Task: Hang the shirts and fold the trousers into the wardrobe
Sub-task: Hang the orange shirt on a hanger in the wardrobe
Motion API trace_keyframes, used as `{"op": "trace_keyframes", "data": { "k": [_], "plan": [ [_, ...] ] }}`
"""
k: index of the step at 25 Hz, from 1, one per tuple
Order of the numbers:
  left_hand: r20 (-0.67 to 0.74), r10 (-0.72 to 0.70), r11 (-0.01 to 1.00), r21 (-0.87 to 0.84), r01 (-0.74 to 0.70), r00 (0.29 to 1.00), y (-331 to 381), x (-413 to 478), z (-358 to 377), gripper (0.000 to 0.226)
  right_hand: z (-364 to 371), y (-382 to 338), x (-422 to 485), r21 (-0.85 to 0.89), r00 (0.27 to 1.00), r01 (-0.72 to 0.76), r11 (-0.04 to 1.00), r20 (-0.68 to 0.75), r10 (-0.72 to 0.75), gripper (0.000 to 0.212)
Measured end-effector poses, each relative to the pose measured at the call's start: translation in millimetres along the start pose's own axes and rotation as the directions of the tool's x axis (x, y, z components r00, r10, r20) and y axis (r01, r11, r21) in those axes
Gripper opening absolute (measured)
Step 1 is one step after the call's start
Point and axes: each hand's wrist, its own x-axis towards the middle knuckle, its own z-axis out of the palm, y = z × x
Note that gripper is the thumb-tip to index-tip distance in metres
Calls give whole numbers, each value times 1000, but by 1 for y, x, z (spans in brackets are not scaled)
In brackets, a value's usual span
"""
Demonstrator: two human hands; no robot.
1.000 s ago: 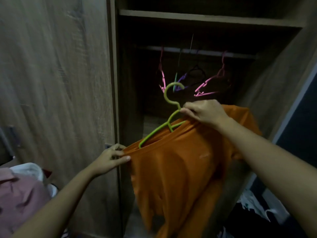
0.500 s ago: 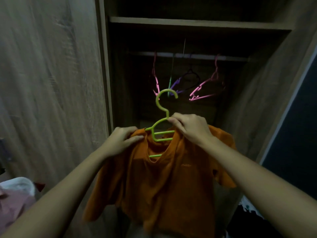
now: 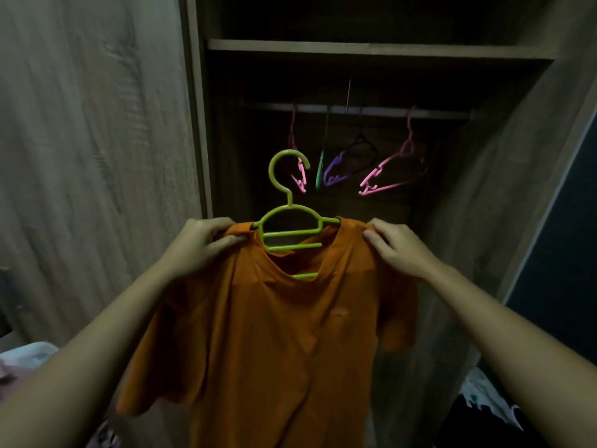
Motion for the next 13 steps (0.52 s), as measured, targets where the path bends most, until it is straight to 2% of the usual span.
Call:
{"op": "trace_keyframes", "data": {
  "k": [1,3,5,7,9,10,11,13],
  "plan": [
    [9,2,1000,7,-2,1000,1,-1,1,3,2,-3,2,-18,1000,23,1000,9,-23,19],
    [21,32,999,-5,-32,999,3,-3,1,25,3,-12,6,-45,998,59,997,9,-59,20],
    [-5,-1,999,-53,1,1000,2,-3,-7,47,2,-13,8,-20,997,49,999,-65,-50,23],
    [-65,-102,993,-59,98,993,-3,-5,-19,43,0,-7,6,28,988,4,1000,-156,0,25],
    [-9,-197,980,7,198,980,-7,-6,-26,31,0,-5,7,69,985,-22,997,-171,34,26],
    [39,-207,977,68,204,978,-7,-3,-25,36,1,-6,8,79,985,-23,997,-166,36,26],
    [57,-189,974,137,180,980,-6,0,-23,43,2,-8,9,83,986,-17,996,-162,31,25],
    [3,-131,955,268,125,991,-1,8,-17,49,3,-13,11,84,987,-7,996,-159,20,23]
  ]
}}
